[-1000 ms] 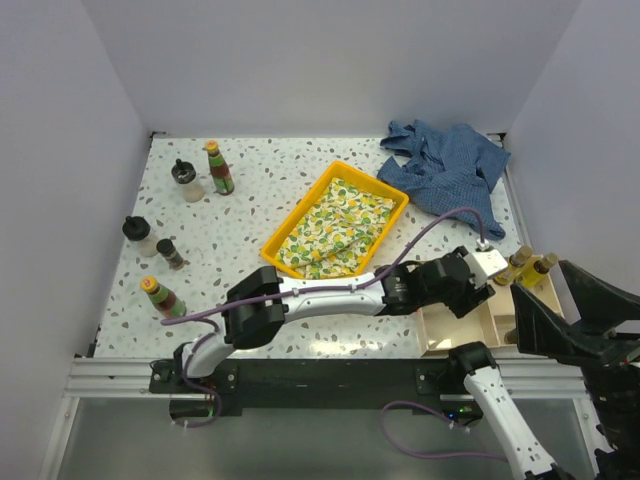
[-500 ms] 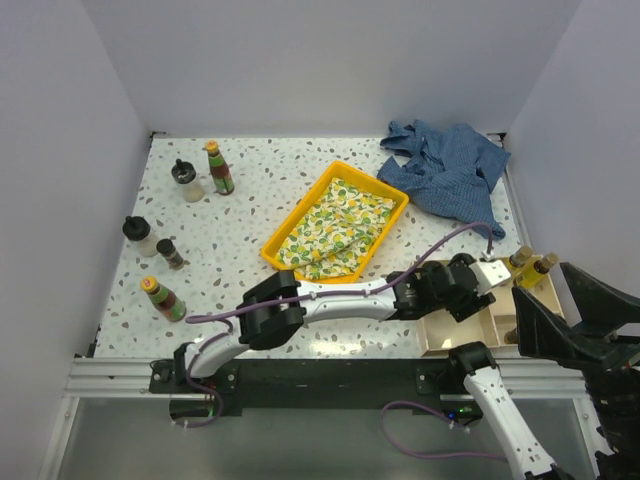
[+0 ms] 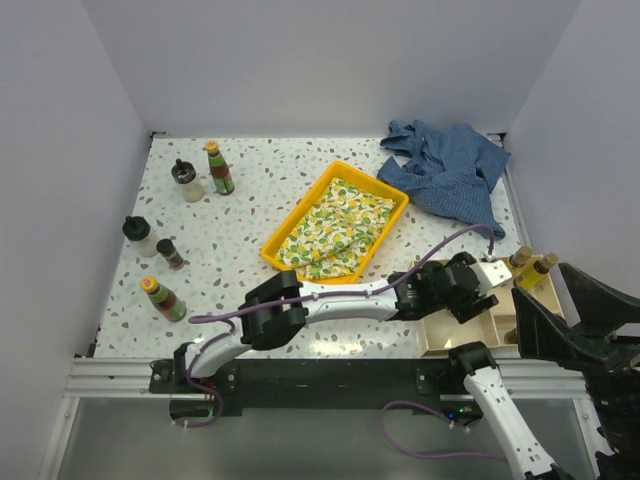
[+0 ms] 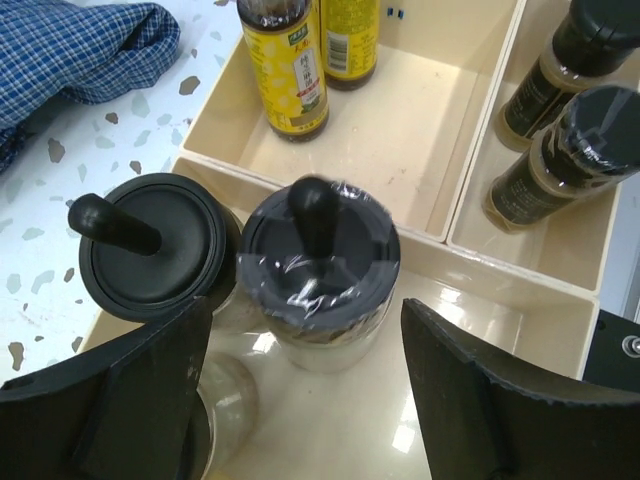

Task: Organize the condiment bottles
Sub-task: Place the bottle in the storage box.

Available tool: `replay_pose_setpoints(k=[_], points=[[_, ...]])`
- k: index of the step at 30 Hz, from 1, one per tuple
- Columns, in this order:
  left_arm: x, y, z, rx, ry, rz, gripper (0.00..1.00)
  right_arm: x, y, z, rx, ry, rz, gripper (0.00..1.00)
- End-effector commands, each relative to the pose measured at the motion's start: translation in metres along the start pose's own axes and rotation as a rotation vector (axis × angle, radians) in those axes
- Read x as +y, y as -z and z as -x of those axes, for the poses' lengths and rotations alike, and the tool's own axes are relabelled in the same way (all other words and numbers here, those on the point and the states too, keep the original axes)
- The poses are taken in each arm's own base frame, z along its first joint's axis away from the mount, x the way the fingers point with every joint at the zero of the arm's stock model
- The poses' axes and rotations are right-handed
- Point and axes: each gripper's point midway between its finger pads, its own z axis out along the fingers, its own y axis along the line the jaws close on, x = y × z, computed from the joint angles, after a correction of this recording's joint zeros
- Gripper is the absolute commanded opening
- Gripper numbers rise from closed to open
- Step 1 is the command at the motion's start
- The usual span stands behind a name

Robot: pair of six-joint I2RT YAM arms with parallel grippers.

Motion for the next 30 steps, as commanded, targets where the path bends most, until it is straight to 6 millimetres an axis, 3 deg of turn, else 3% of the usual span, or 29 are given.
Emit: replay_pose_setpoints(k=[1, 7, 9, 14, 16, 20, 22, 23, 26, 30], points=[[0.006, 0.028, 0.087, -0.211, 0.065, 0.007, 0.84, 0.011, 0.003, 0.011, -0.029, -0.018, 0.044, 0.99], [0.006, 0.061, 0.123, -0.283, 0.116, -0.029, 0.92, 0.015, 0.003, 0.013, -0.026, -0.038, 0.058, 0.99], [0.011, 0.073, 0.122, -0.254, 0.135, -0.013, 0.93, 0.015, 0.002, 0.012, -0.024, -0.044, 0.059, 0.99], [0.046, 0.134, 0.136, -0.267, 0.193, 0.116, 1.00, 0.013, -0.004, -0.001, 0.010, -0.064, 0.060, 0.99], [0.078, 0.165, 0.132, -0.251, 0.220, 0.264, 1.00, 0.013, -0.010, -0.008, 0.039, -0.077, 0.063, 0.99], [0.156, 0.217, 0.099, -0.159, 0.344, 0.562, 1.00, 0.011, -0.020, -0.025, 0.106, -0.088, 0.067, 0.99], [0.188, 0.250, 0.066, -0.068, 0.402, 0.667, 1.00, 0.010, -0.024, -0.031, 0.124, -0.095, 0.064, 0.99], [0.216, 0.264, 0.053, -0.071, 0.506, 0.745, 1.00, 0.008, -0.026, -0.038, 0.142, -0.098, 0.063, 0.99], [0.259, 0.325, 0.010, -0.076, 0.643, 0.934, 1.00, 0.006, -0.031, -0.048, 0.160, -0.108, 0.063, 0.99], [0.284, 0.417, -0.039, -0.184, 0.805, 1.150, 0.99, 0.004, -0.036, -0.057, 0.177, -0.117, 0.064, 0.99]])
